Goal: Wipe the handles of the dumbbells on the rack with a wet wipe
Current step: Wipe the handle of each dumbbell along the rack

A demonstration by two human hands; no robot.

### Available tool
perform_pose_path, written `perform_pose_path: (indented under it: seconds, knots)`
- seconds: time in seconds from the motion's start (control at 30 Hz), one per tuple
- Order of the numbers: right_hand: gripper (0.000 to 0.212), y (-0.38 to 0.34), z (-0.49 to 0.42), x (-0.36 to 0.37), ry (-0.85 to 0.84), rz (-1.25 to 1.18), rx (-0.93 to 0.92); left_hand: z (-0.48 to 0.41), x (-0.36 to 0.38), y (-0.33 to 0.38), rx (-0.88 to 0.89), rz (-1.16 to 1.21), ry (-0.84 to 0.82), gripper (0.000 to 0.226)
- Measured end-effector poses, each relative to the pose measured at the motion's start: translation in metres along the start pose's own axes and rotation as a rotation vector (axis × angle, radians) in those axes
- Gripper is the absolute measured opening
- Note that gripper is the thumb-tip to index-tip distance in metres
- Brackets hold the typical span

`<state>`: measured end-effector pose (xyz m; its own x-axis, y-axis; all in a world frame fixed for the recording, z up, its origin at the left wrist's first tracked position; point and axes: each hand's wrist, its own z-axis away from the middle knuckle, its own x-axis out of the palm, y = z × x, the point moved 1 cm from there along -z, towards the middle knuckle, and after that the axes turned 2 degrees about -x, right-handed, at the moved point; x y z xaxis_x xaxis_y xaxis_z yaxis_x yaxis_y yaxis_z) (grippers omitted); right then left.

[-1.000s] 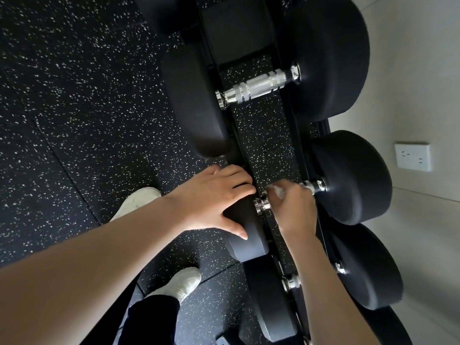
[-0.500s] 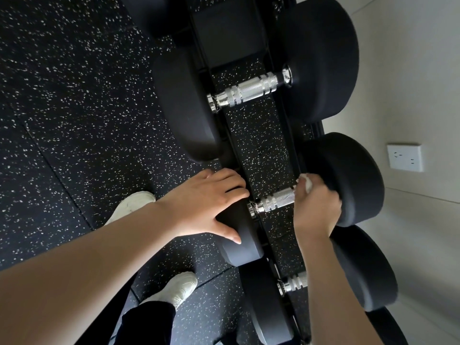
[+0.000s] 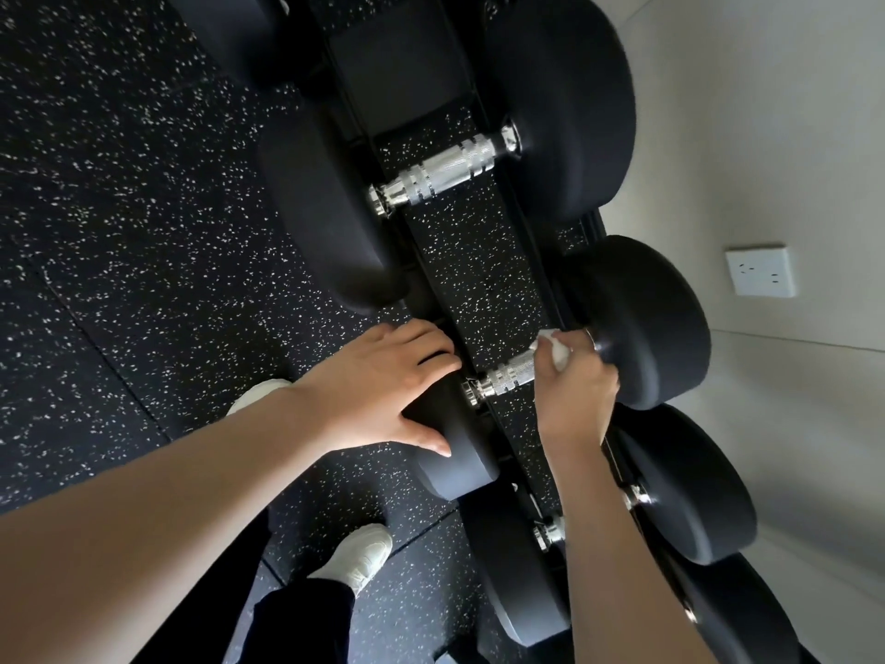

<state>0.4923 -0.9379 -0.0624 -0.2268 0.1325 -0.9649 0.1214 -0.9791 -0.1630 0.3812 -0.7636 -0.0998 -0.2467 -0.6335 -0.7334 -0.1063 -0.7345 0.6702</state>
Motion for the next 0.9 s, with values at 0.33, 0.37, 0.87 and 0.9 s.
perform_pose_path:
  seconds: [0.33,0.37,0.87,0.9]
  knots:
    - [0.022,0.001,0.031,-0.011,0.007,-0.169,0.103,-0.009,-0.047,0.012,0.024,-0.178,-0.204,0.078]
    - [0.021,-0.001,0.032,-0.014,0.034,-0.215,0.091,-0.009,-0.05,0.013,0.039,-0.209,-0.187,0.072]
    - [0.02,-0.084,0.019,-0.033,-0.028,-0.449,-0.135,-0.01,-0.129,-0.007,-0.095,-0.47,-0.086,0.052]
    - [0.021,-0.093,0.013,-0.03,-0.031,-0.455,-0.128,-0.013,-0.133,-0.015,-0.102,-0.478,-0.086,0.052]
